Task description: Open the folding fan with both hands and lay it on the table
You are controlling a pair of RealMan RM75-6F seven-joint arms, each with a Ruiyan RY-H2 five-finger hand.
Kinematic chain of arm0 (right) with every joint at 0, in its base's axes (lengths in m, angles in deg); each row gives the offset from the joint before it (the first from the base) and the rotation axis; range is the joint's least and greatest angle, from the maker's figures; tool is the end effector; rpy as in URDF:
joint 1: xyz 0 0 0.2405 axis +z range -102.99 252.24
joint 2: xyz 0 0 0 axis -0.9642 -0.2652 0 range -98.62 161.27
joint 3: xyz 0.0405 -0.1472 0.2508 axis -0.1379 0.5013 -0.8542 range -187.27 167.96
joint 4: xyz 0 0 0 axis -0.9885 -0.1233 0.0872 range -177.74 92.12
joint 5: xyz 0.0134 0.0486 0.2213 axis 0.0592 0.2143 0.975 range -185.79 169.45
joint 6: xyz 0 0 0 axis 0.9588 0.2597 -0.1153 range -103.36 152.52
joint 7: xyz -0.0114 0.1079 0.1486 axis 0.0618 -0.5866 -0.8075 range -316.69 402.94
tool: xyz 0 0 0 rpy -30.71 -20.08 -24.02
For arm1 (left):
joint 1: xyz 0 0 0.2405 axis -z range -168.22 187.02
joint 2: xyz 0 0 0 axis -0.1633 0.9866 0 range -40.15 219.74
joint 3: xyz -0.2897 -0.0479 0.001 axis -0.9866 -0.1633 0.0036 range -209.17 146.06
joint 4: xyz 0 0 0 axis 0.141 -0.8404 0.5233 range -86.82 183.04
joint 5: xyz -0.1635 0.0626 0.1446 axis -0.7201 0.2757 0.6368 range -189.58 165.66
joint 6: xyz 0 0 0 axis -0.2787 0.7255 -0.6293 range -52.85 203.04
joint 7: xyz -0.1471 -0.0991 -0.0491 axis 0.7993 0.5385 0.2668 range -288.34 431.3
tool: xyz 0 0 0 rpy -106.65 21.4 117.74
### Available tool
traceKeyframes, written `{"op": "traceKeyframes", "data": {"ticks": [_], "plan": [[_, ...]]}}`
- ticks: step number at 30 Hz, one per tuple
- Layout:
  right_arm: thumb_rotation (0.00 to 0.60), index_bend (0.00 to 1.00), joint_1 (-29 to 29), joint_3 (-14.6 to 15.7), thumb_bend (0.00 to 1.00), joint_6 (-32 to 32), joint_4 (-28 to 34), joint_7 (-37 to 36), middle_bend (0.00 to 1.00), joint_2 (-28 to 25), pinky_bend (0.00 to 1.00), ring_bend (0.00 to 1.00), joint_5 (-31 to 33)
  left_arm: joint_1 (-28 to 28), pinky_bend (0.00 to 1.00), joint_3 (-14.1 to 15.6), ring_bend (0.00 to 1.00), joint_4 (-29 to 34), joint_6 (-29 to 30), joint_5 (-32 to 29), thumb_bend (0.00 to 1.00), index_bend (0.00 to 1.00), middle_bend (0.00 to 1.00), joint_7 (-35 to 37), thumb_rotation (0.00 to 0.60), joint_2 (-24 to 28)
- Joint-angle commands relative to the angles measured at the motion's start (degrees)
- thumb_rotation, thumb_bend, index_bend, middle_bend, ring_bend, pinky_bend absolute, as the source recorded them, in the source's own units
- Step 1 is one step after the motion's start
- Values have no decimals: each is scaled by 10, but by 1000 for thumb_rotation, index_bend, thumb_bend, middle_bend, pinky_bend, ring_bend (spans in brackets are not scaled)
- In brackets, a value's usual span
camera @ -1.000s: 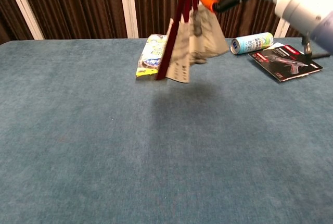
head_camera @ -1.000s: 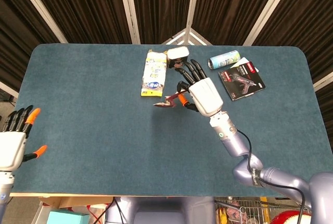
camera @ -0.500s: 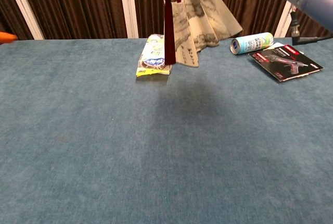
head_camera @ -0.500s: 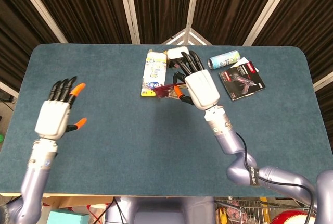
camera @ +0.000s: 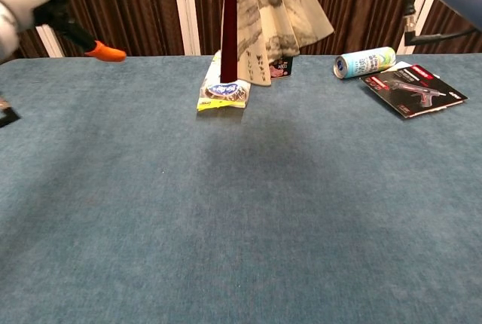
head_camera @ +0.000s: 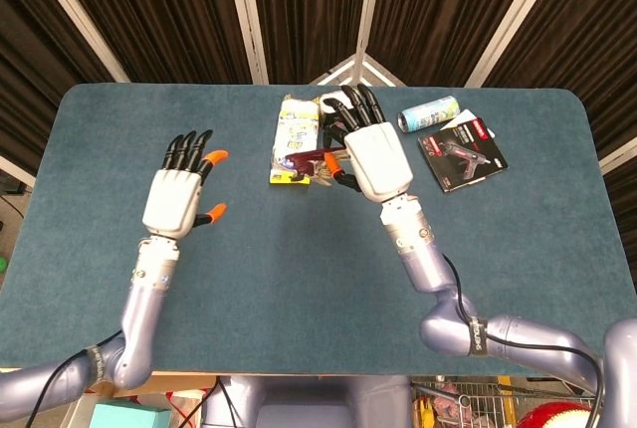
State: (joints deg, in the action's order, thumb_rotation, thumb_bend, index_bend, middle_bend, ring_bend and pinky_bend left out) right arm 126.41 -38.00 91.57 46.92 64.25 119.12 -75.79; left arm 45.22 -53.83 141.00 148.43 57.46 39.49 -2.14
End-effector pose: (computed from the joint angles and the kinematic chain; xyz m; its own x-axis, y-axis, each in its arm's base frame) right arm -0.0070 -0.4609 0.0661 0.1540 0.1791 0.9717 -0.8417 -0.4913 0.2240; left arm -0.1191 0.4065 0.0301 0.3132 -0.1427 0.9389 0.9041 -0.2576 -0.3408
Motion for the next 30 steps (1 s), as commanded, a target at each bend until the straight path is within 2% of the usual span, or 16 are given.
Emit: {"op": "traceKeyframes", "data": {"ticks": [1, 13, 16, 23, 30], "plan": [[600, 760, 6, -8, 684, 3, 15, 14, 214, 0, 0, 59, 16, 21, 0, -9, 0, -24, -3, -9, 241, 319, 75, -7, 600, -25], [600, 764, 18, -19, 684, 12, 55, 46, 214, -7, 0, 59, 52, 84, 0, -39, 0, -87, -8, -46, 285, 360, 82, -23, 600, -106], [600, 764, 20, -19, 684, 15, 64, 49, 214, -8, 0, 59, 55, 103, 0, -48, 0, -95, -9, -57, 329, 387, 86, -30, 600, -128], [600, 764, 25, -18, 685, 19, 79, 54, 214, -12, 0, 59, 58, 125, 0, -48, 0, -114, -3, -71, 426, 410, 88, -42, 600, -163], [600, 766, 26, -17, 684, 22, 93, 51, 214, -18, 0, 59, 65, 137, 0, -49, 0, -130, 3, -79, 447, 426, 92, -39, 600, -183]]}}
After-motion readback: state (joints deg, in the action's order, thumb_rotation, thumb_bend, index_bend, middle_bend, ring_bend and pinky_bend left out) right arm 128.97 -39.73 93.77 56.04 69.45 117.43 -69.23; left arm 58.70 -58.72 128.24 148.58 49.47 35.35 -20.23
